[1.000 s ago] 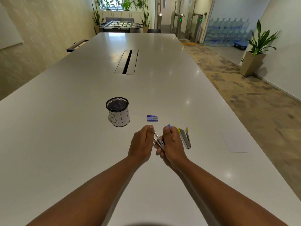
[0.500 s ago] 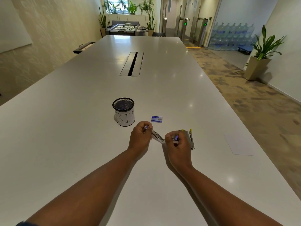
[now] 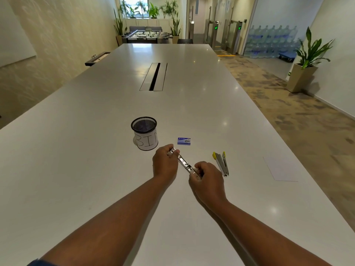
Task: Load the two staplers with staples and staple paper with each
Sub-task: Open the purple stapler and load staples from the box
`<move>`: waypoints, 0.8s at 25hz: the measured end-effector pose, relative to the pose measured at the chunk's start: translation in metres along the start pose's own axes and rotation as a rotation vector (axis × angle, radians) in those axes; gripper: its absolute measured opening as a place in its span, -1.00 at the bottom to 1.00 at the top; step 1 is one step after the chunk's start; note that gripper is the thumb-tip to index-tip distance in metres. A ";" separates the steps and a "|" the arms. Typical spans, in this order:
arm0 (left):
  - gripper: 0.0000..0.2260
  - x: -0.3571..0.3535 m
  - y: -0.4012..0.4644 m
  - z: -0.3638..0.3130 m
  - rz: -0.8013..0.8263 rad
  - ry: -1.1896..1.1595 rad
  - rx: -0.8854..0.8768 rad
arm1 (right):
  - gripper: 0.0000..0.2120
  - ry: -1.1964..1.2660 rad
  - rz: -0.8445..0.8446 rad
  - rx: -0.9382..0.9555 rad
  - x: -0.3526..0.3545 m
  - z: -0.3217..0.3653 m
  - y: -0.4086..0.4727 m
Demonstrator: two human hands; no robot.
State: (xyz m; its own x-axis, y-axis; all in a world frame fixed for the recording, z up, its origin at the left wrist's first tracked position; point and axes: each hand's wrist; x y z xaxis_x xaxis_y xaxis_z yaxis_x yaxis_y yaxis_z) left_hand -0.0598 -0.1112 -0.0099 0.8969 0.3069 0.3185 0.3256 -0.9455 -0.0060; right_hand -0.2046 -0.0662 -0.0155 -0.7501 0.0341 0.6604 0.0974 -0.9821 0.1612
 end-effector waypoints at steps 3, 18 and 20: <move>-0.74 -0.001 -0.002 -0.002 0.033 0.073 -0.021 | -0.82 -0.015 0.054 -0.007 0.001 0.000 0.000; -0.76 0.012 -0.001 0.000 0.366 0.437 -0.390 | -0.62 -0.123 0.312 0.133 0.009 0.002 0.007; -0.75 0.016 0.005 0.004 0.394 0.450 -0.484 | -0.45 -0.058 0.394 0.052 0.013 0.000 0.014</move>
State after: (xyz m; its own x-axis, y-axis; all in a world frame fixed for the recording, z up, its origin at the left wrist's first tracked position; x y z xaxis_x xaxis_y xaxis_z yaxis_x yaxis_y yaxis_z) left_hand -0.0423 -0.1101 -0.0089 0.6772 -0.0387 0.7348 -0.2534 -0.9498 0.1835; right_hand -0.2136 -0.0800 -0.0046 -0.6109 -0.3318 0.7189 0.4047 -0.9112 -0.0768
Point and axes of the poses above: each hand's wrist, its own y-axis towards the middle knuckle, its own x-axis out of the back of the hand, z = x × y, and after that the axes turned 10 degrees about z, right-handed
